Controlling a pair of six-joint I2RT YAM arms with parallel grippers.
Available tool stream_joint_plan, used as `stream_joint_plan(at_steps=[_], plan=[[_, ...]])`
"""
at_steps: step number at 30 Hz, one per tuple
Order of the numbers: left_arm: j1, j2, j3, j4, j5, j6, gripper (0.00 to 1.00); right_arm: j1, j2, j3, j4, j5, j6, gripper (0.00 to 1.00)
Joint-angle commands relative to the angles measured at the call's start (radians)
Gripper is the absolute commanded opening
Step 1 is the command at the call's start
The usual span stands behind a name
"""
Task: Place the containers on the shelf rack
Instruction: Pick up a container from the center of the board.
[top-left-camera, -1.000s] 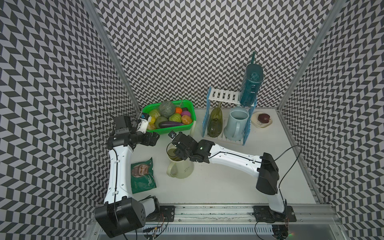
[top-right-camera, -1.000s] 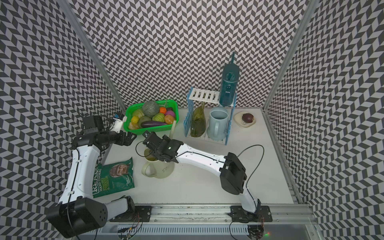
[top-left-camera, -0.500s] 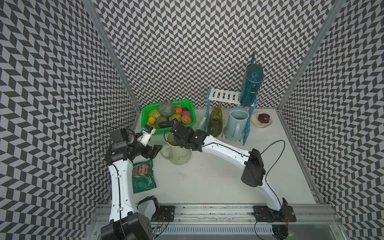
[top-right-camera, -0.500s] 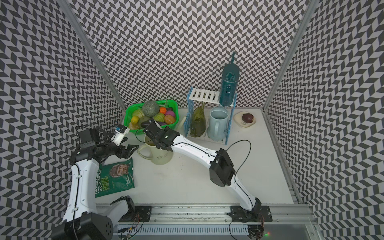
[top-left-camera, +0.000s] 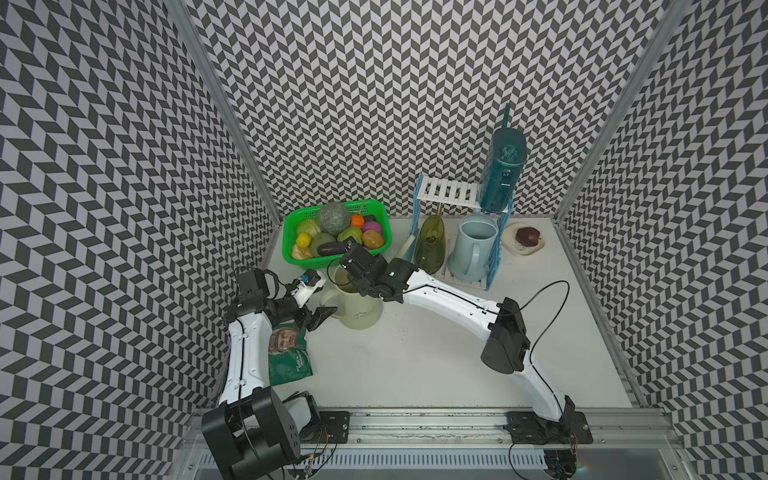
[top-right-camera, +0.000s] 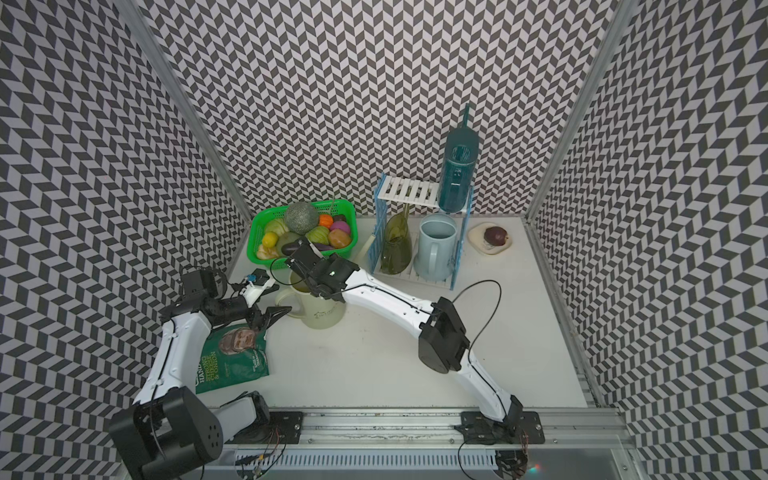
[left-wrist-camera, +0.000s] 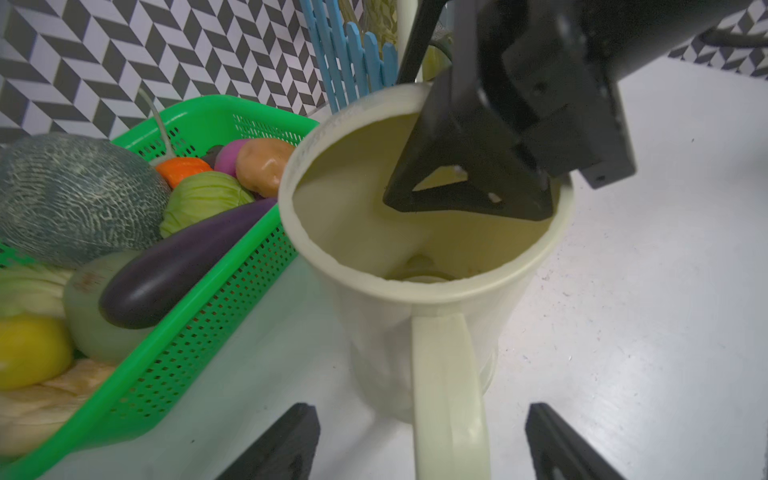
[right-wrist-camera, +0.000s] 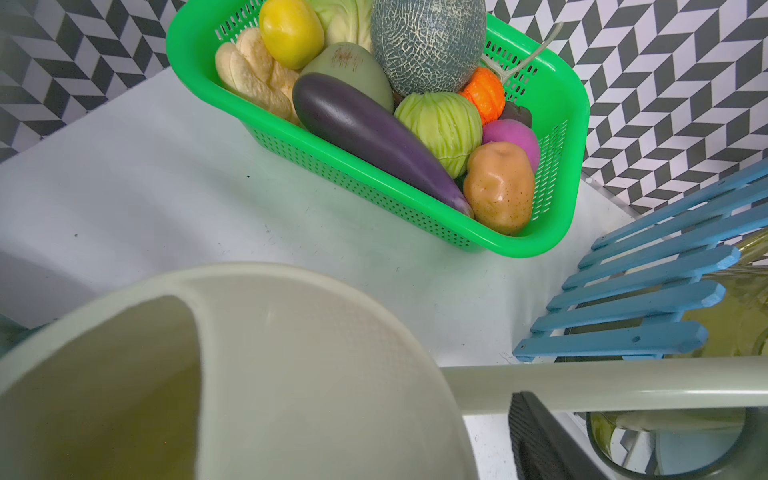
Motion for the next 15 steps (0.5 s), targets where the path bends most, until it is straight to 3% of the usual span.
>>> stream_joint_plan(at_steps=[1,6,15], plan=[[-0.022,0.002,-0.041,0.187,0.059,-0.048,0.78,0.007,-0.005,0.031,0.004,-0.033,0.023,0.68],[-0.073,0.002,-0.083,0.334,0.071,-0.139,0.67,0.019,-0.043,0.039,0.021,-0.059,0.021,0.73],[-0.085,-0.016,-0.087,0.366,0.05,-0.189,0.18,0.046,-0.158,0.028,0.066,-0.106,-0.005,0.82]])
